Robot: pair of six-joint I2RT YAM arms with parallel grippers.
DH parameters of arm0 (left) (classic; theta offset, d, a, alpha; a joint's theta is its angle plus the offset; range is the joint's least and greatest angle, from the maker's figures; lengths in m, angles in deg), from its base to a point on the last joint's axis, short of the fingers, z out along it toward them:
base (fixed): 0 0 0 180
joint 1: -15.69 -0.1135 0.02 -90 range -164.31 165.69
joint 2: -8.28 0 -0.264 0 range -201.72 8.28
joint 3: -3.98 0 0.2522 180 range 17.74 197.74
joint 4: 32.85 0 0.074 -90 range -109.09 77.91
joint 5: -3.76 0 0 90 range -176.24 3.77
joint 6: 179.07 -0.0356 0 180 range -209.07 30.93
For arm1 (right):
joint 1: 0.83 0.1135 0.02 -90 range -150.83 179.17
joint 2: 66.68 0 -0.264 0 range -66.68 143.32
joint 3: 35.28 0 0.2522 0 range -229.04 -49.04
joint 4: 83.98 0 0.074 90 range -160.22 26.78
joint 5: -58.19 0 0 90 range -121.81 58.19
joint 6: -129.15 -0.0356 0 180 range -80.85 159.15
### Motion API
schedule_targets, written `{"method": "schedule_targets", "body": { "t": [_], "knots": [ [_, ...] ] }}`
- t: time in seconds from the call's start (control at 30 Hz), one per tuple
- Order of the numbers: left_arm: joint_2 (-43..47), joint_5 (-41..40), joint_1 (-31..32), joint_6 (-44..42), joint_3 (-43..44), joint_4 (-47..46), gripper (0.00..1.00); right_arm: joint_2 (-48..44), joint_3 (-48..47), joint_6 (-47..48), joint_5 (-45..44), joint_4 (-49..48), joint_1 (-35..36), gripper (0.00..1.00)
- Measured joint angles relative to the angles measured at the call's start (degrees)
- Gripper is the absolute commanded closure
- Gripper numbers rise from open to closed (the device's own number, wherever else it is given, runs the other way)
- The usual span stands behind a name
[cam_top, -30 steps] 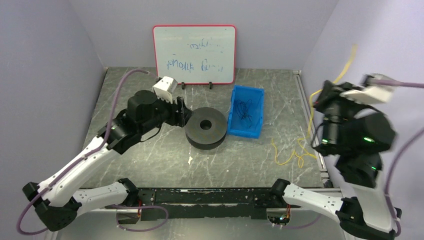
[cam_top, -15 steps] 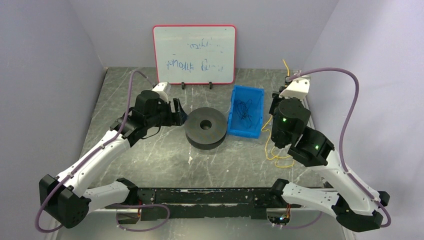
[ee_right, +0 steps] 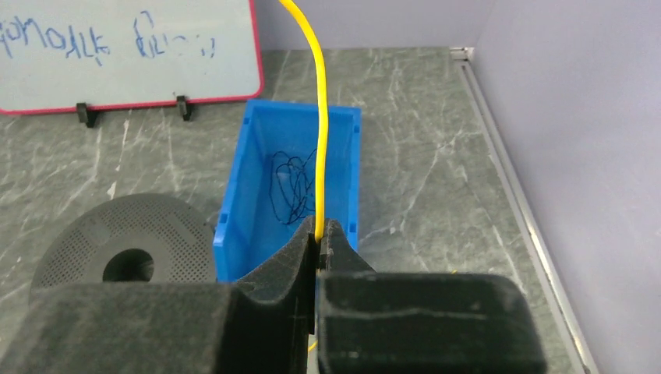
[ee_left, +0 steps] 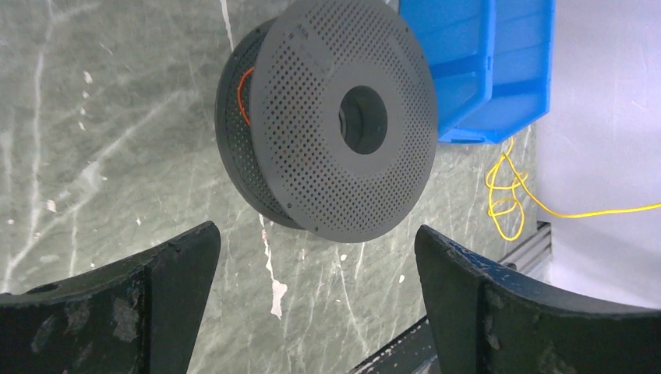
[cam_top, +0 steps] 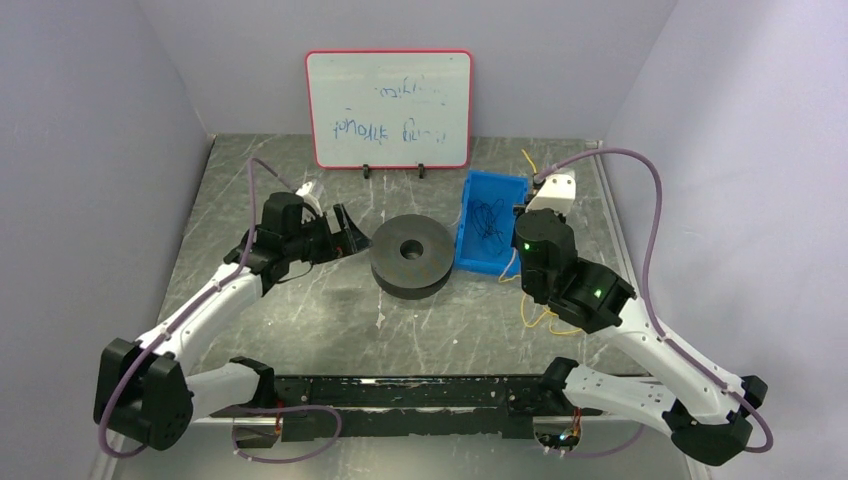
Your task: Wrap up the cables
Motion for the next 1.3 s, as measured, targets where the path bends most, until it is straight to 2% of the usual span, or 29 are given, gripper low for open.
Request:
{"method": "schedule_targets", "body": {
  "t": [0.3,0.73,1.03,1.3],
  "knots": [
    [-8.6,11.2,-4.5,6.0,-6.5,-11.2,0.08,0.2,3.5,-2.8,7.7,-0.5,-1.9,1.00],
    [-23.7,20.1,-6.0,14.1,-9.8,-31.3,0.21,-0.2,5.4,-3.4,14.6,-1.8,-3.9,1.00],
    [-31.9,24.0,-6.1,19.7,-12.0,-45.6,0.38,-0.8,8.2,-3.1,16.3,-2.0,-4.7,1.00],
    [-35.5,27.2,-6.1,24.3,-12.7,-55.5,0.52,-1.4,8.9,-2.9,17.2,-2.4,-5.4,1.00]
  ]
}}
